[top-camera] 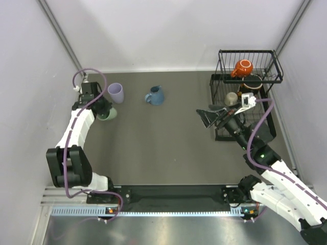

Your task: Unload the cups from the dish rack

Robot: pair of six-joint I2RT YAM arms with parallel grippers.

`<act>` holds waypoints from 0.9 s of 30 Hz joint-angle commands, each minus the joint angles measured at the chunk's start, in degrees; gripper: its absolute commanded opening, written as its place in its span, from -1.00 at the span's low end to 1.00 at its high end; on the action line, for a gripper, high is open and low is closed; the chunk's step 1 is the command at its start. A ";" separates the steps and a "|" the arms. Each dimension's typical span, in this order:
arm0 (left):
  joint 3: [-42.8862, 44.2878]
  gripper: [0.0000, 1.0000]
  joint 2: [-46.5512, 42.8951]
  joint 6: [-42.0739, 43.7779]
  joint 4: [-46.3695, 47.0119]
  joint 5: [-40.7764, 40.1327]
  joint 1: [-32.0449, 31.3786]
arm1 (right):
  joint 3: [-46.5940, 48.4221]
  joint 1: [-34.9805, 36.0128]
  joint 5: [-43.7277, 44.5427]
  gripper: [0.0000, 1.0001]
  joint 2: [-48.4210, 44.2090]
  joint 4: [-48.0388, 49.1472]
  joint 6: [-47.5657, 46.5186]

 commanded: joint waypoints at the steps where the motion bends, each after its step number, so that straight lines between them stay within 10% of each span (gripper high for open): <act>1: 0.03 -1.00 1.16 -4.46 -2.40 -3.44 1.72 | 0.36 0.90 3.56 0.99 -2.63 -2.77 -3.24; 15: -0.32 -0.99 9.60 -2.09 -4.94 -6.51 3.74 | 0.97 0.81 5.15 0.99 -4.75 -5.50 -3.68; 22: 1.79 -0.35 11.37 -0.42 -7.06 -5.99 3.74 | 1.32 0.90 5.14 0.99 -3.78 -6.12 -3.67; 25: 0.91 -0.45 9.87 0.63 -4.78 -3.97 3.74 | 1.68 0.90 5.41 0.99 -3.17 -6.12 -3.76; 27: 1.08 -0.88 8.91 1.51 -3.63 -2.47 3.74 | 1.85 0.90 5.23 0.99 -2.64 -6.03 -3.76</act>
